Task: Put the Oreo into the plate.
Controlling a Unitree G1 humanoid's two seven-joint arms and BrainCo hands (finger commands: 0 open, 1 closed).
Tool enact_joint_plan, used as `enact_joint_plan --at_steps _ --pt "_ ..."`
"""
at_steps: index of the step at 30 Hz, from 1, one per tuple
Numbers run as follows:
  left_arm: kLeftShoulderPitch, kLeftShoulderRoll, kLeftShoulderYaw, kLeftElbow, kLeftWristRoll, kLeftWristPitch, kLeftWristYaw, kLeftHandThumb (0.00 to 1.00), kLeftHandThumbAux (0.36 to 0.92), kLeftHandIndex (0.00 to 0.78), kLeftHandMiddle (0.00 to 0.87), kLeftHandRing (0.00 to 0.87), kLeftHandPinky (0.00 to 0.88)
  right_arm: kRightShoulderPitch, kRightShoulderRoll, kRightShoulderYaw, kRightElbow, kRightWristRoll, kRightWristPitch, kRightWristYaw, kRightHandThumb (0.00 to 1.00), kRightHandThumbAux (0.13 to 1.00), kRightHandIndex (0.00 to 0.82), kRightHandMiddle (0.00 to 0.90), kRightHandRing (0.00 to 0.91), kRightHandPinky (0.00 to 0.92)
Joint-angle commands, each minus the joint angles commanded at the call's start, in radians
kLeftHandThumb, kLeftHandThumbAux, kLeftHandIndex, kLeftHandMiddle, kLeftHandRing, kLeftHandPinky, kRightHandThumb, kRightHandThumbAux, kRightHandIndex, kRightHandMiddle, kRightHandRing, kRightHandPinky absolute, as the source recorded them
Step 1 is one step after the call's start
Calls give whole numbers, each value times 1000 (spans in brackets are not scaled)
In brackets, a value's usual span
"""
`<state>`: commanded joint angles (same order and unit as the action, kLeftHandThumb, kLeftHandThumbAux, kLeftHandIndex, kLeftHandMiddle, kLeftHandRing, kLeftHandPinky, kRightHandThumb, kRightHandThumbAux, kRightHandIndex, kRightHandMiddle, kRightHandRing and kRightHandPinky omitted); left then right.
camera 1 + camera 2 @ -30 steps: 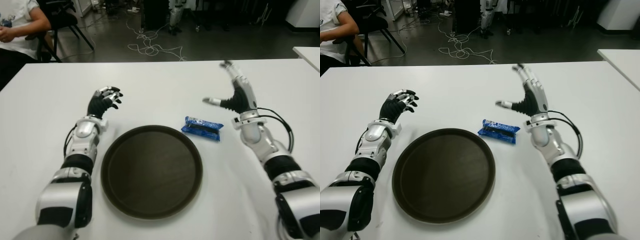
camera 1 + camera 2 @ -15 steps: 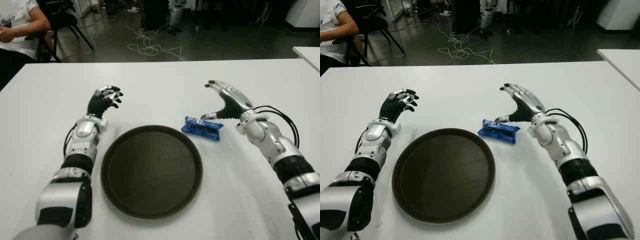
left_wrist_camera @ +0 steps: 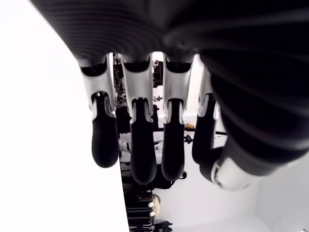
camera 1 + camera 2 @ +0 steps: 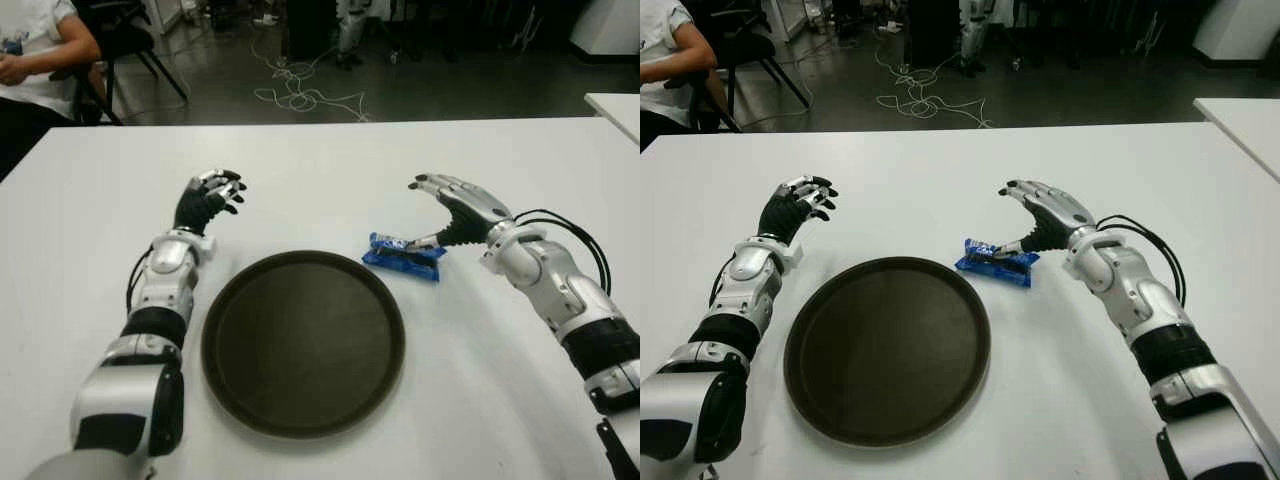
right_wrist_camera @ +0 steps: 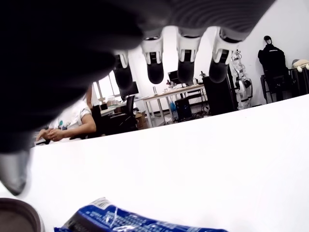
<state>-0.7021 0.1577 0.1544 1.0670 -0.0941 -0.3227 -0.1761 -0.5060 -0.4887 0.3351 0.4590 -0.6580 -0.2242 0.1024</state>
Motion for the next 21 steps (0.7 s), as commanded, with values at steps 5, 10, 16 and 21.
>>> enact_joint_plan --at_steps 5,10,16,21 --pt "-1 -1 6 -1 -6 6 -7 835 672 419 468 514 575 16 -3 1 -44 -7 19 15 0 508 0 0 0 0" --pt "-1 0 7 1 -2 0 -8 834 672 419 468 510 565 29 -4 3 -77 -14 36 20 0 508 0 0 0 6" --pt "-2 0 8 2 -2 6 -12 835 672 419 469 518 575 45 -8 7 -109 -25 44 15 0 537 0 0 0 2" --pt "-5 0 7 7 3 7 -4 834 672 419 469 528 586 55 -8 7 -130 -32 54 17 0 563 0 0 0 2"
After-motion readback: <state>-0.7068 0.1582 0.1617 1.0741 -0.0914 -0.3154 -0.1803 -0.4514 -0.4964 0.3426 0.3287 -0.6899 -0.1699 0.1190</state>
